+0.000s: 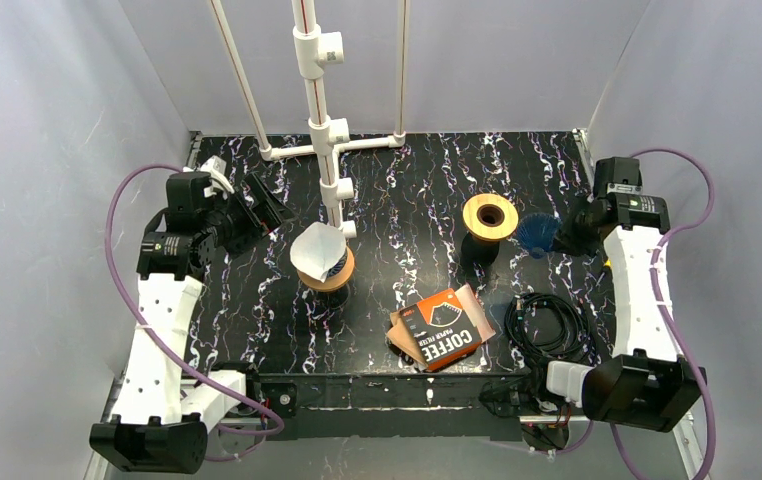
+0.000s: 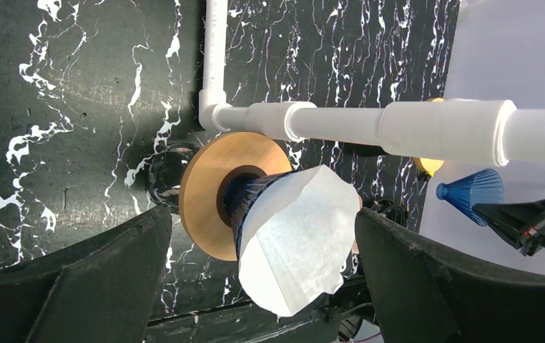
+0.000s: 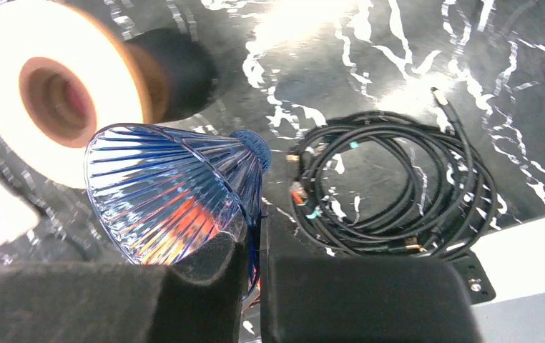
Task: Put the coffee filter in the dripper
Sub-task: Pick up the coffee dripper from the center of the board.
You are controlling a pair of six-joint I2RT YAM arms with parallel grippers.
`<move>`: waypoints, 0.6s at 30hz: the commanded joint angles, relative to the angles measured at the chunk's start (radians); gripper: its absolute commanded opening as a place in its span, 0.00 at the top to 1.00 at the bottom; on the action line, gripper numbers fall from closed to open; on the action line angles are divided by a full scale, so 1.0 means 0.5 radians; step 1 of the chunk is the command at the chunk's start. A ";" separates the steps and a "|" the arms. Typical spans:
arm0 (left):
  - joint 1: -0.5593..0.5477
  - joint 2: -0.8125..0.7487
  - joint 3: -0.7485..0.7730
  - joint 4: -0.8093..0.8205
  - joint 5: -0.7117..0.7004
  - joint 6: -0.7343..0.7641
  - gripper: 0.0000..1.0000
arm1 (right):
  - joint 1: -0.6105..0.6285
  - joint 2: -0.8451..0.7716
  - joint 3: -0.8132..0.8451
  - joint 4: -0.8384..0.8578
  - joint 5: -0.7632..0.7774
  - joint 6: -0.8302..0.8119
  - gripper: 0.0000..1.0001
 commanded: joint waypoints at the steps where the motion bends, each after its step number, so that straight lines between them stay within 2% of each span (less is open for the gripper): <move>1: 0.009 0.035 -0.004 0.018 -0.017 -0.039 0.02 | -0.009 -0.098 0.145 -0.055 -0.409 -0.134 0.99; 8: 0.011 -0.003 -0.037 0.056 -0.005 -0.062 0.02 | -0.009 -0.233 0.185 0.097 -0.795 -0.143 0.99; 18: 0.009 -0.020 -0.056 0.114 0.052 -0.067 0.02 | -0.007 -0.090 0.315 0.160 -1.091 -0.246 0.99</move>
